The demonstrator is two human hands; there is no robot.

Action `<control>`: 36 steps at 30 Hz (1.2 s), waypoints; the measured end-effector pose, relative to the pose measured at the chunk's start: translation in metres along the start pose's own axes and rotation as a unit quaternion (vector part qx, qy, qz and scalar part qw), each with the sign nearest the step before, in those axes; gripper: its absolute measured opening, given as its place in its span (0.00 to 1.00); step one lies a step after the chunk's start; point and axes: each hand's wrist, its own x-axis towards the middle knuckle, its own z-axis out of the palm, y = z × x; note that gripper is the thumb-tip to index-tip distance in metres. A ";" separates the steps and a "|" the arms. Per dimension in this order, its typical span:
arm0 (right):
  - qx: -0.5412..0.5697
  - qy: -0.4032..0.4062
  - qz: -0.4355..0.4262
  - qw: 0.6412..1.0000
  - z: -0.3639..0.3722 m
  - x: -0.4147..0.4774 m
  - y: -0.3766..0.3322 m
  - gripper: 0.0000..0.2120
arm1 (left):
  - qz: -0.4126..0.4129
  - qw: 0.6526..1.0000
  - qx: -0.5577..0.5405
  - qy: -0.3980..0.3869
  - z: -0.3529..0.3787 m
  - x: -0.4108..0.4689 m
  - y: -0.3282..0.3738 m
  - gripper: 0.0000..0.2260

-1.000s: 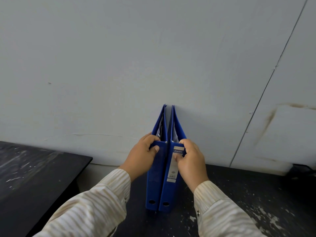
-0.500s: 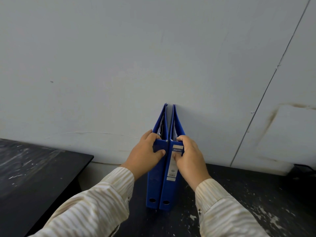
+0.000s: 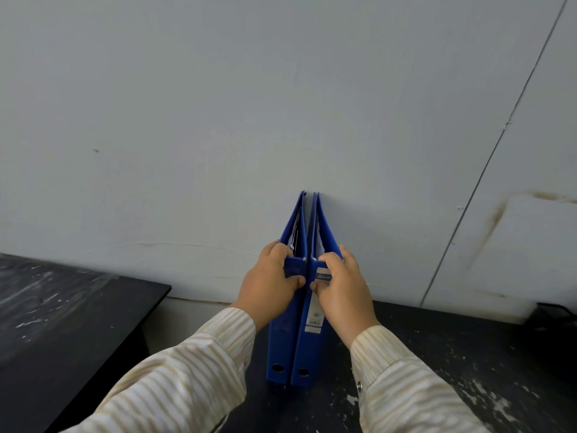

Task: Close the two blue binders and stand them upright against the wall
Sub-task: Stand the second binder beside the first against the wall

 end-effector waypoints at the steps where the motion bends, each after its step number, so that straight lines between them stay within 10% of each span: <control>1: 0.000 0.003 -0.003 1.000 0.000 -0.001 0.000 0.11 | 0.000 1.000 -0.004 0.002 0.000 0.000 -0.001 0.14; 36: -0.019 0.019 -0.007 1.000 0.002 0.000 0.003 0.13 | 0.011 1.000 0.009 0.000 0.001 0.001 -0.002 0.14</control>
